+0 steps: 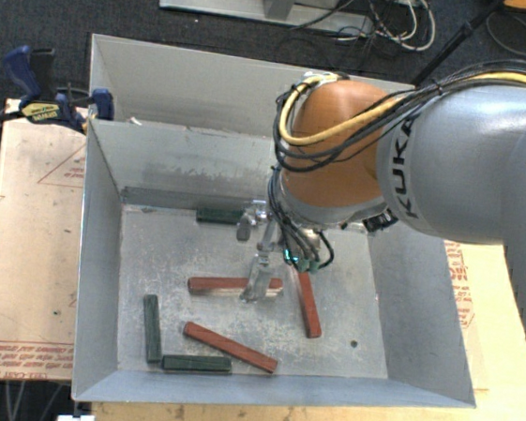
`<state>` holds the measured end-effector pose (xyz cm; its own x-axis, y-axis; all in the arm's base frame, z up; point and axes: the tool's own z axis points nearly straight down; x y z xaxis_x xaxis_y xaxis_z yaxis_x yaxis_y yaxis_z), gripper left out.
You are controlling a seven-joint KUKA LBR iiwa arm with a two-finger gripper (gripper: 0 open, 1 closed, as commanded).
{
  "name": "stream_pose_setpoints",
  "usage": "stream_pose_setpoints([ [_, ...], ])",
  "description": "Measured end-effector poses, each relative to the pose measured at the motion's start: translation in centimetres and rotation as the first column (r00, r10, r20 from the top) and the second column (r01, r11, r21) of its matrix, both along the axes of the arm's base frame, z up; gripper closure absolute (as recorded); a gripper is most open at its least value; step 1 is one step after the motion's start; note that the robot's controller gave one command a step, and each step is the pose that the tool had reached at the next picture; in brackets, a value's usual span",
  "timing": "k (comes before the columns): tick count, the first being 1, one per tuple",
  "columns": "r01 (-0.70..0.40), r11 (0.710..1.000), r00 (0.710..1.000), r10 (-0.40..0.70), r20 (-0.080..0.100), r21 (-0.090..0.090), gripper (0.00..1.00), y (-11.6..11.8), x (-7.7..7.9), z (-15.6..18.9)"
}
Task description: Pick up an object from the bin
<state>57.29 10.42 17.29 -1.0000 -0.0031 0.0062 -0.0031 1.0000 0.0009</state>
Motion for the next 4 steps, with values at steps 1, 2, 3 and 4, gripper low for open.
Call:
stream_pose_setpoints([
  [1,0.002,1.0,1.0,-0.002,0.007,0.0,0.0,0.0,0.2,0.4],
  [2,-0.085,0.996,0.996,0.085,0.012,0.0,0.0,0.7,-0.5,-3.1],
  [3,-0.192,0.981,0.981,0.192,0.008,0.0,1.0,-2.9,-0.4,-10.2],
  [4,-0.192,0.981,0.981,0.192,0.008,0.0,1.0,-2.9,-0.4,-10.2],
])
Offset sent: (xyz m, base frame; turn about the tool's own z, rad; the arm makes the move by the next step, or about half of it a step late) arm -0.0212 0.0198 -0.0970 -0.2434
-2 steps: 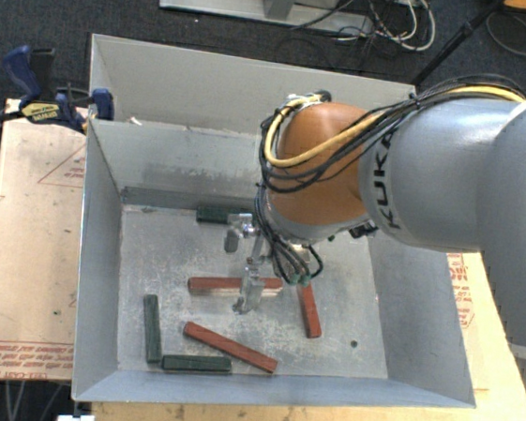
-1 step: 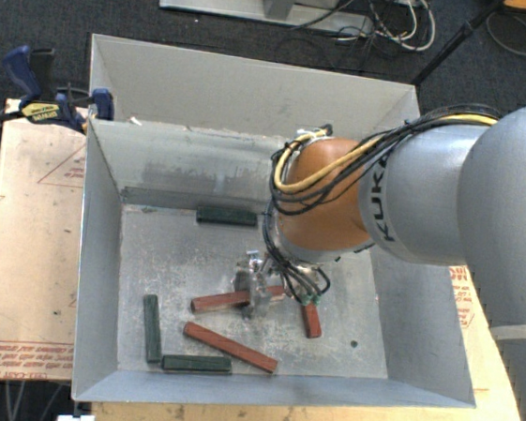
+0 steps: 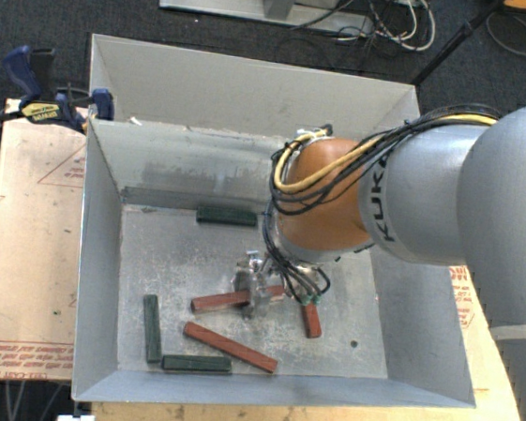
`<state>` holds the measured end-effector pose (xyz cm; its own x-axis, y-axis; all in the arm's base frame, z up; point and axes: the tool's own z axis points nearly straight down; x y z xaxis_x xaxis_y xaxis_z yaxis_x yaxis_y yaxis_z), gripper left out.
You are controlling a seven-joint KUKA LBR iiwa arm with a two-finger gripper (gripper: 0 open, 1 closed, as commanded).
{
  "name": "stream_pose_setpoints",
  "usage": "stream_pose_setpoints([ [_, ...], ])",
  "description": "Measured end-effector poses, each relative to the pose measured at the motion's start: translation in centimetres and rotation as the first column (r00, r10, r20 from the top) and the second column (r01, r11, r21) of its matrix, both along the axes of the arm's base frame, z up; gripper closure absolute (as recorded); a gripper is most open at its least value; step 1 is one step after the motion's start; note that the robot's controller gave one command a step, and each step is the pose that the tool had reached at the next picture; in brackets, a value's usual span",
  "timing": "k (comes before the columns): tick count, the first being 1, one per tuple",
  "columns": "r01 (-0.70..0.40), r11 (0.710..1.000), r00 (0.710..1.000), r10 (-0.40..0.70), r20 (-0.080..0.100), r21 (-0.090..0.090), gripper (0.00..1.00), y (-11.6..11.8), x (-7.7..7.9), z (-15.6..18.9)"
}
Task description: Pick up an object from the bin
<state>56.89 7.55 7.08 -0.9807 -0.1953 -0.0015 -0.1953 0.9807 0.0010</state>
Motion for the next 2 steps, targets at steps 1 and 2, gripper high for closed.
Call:
stream_pose_setpoints([
  [1,-0.005,1.0,1.0,0.005,-0.007,-0.001,1.0,-0.2,0.6,4.3],
  [2,-0.005,1.0,1.0,0.005,-0.003,-0.001,1.0,0.3,0.7,10.4],
])
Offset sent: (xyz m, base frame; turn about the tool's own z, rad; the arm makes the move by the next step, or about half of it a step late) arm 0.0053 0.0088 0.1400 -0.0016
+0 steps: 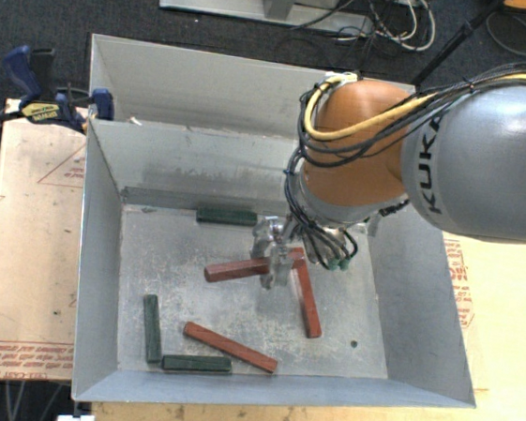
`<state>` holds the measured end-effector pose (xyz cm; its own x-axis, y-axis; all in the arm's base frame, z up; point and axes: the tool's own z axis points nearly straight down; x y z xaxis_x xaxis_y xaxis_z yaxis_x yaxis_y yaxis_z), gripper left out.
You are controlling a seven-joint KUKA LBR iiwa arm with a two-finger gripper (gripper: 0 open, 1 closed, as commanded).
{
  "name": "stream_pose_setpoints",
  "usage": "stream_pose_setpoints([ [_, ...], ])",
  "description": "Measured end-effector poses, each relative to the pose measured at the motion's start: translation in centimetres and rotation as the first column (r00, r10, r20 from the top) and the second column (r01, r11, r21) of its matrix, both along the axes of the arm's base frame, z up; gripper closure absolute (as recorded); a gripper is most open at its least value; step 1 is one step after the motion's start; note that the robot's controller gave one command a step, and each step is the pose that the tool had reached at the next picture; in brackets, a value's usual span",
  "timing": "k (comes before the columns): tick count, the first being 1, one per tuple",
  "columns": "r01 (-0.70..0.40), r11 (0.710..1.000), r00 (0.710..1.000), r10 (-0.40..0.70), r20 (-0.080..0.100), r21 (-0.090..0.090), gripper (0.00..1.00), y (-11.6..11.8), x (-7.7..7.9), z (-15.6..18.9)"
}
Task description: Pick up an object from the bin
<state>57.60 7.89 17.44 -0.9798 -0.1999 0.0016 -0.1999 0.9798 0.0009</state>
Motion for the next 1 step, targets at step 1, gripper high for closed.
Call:
stream_pose_setpoints([
  [1,0.013,1.0,1.0,-0.013,0.005,0.001,1.0,0.27,-1.41,11.44],
])
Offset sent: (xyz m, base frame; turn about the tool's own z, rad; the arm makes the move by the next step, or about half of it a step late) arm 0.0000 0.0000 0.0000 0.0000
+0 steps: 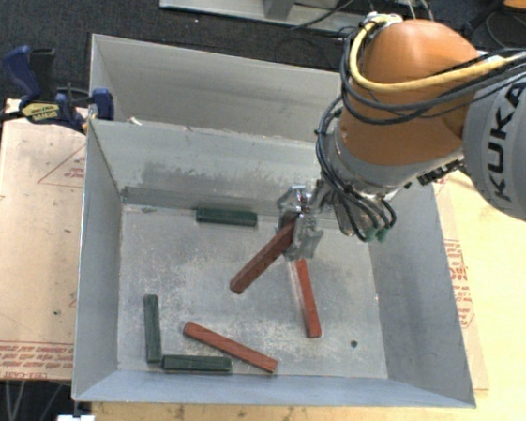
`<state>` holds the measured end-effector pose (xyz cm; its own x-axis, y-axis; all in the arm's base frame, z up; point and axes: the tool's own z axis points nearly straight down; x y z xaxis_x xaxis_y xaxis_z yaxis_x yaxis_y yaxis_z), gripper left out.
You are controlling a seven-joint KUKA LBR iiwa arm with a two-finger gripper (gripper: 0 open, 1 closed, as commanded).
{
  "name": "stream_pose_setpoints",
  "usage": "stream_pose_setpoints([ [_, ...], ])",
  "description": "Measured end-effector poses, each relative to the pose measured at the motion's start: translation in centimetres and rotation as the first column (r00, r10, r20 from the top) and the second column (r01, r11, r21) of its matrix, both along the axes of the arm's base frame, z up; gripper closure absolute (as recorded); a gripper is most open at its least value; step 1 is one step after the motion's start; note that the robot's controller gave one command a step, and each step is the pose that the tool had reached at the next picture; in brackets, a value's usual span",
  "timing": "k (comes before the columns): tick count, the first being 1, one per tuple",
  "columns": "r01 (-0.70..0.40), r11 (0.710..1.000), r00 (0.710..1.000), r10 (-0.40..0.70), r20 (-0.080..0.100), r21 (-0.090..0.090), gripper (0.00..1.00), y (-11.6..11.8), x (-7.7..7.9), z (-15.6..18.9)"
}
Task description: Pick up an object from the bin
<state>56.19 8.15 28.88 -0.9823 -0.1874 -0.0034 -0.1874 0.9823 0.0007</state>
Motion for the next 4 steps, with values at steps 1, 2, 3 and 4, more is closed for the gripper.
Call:
stream_pose_setpoints([
  [1,0.0,1.0,1.0,0.0,0.0,0.0,1.0,0.0,0.0,0.0],
  [2,-0.225,0.974,0.974,0.225,0.0,0.001,1.0,-2.5,-0.8,-0.1],
  [3,-0.138,0.99,0.99,0.138,-0.008,0.001,0.0,-2.6,-1.8,-11.0],
  [4,-0.137,0.991,0.991,0.137,-0.002,0.0,0.0,-2.6,-1.7,-10.7],
])
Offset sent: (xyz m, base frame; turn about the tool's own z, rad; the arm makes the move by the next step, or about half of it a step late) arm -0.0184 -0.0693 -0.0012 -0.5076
